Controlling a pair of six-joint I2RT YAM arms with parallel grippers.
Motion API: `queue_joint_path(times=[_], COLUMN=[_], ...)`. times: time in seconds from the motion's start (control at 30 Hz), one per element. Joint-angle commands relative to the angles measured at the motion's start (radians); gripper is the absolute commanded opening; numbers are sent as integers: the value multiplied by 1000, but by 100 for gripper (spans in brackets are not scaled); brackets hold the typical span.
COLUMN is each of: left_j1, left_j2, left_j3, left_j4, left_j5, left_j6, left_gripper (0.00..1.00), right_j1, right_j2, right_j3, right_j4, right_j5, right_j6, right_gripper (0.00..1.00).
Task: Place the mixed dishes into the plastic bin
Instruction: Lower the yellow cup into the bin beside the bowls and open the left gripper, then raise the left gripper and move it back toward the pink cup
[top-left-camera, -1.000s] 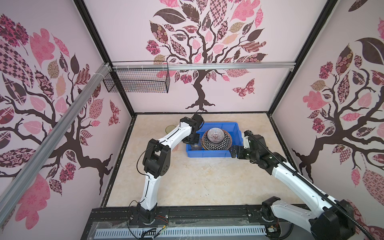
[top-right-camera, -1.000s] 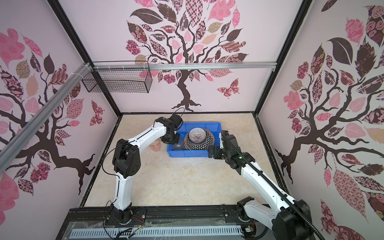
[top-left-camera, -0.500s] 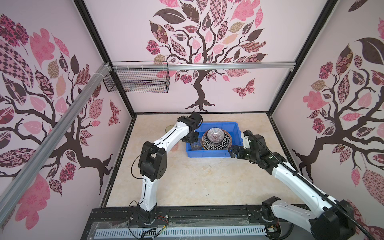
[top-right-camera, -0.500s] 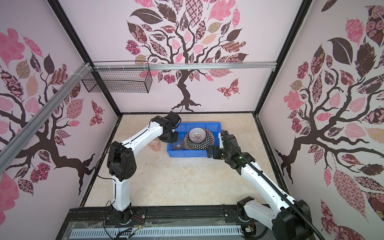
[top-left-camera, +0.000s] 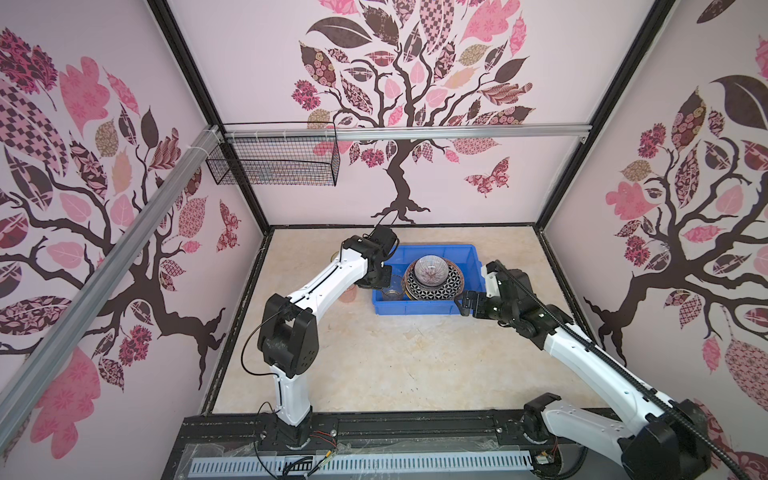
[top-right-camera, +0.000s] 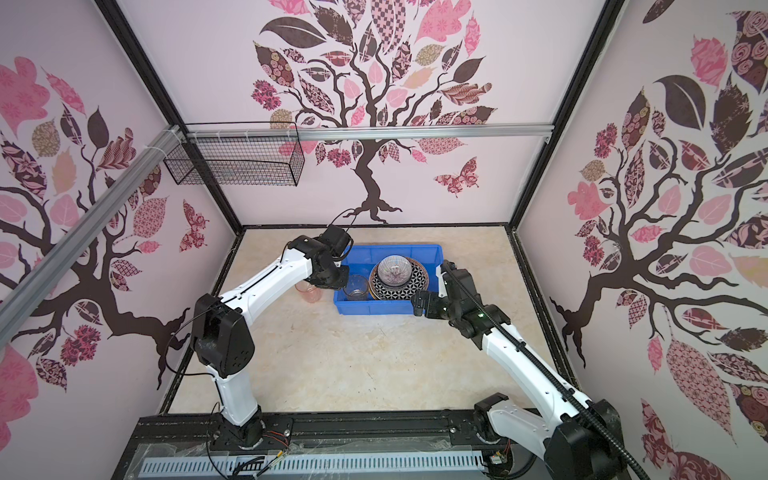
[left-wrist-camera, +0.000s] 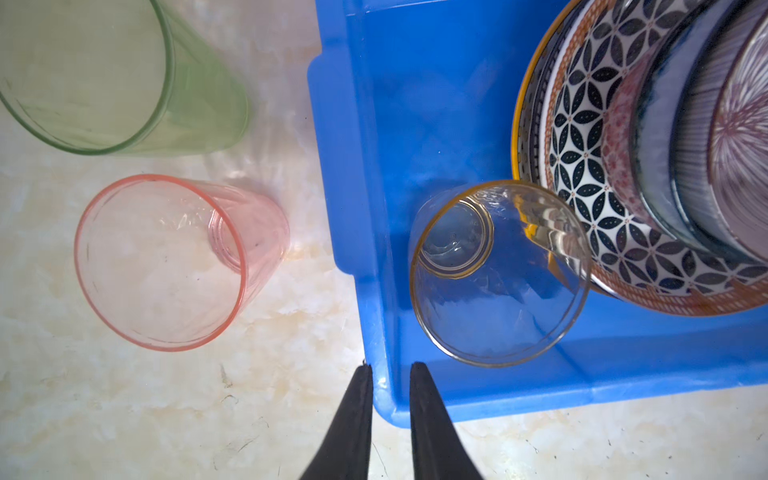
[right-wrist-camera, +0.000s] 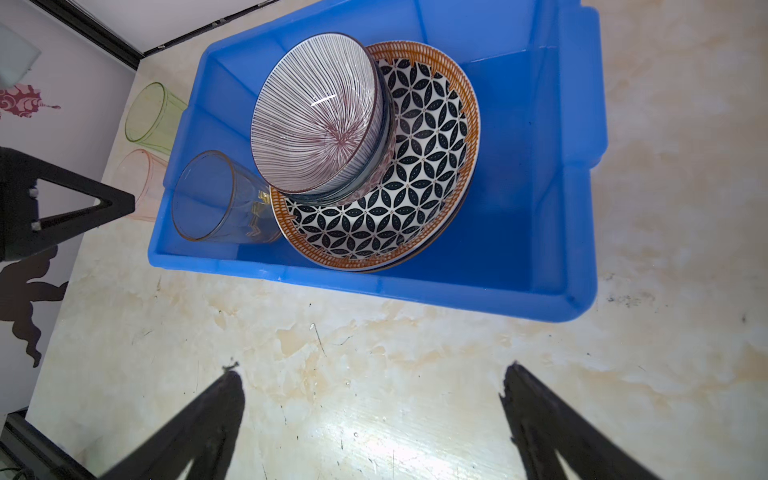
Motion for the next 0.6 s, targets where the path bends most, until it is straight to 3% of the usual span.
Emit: queue_joint_path(times=[0.0,0.4,0.57], left_j1=[25,126,140], left_j2=[-67,-202,-203], left_j3=[-51,-206,-219], left_j4=[28,90,100], left_j5=[14,35,28], left_j6=[-14,-32,-39], left_gripper=[21,23,23], right_j1=[-5,-5,-5], right_j2=[-18,-10,16], right_j3=[-7,24,20], right_j4=[2,-10,14], right_j5=[-22,-33,-105], right_j6=[15,45,74], right_gripper=[100,100,100])
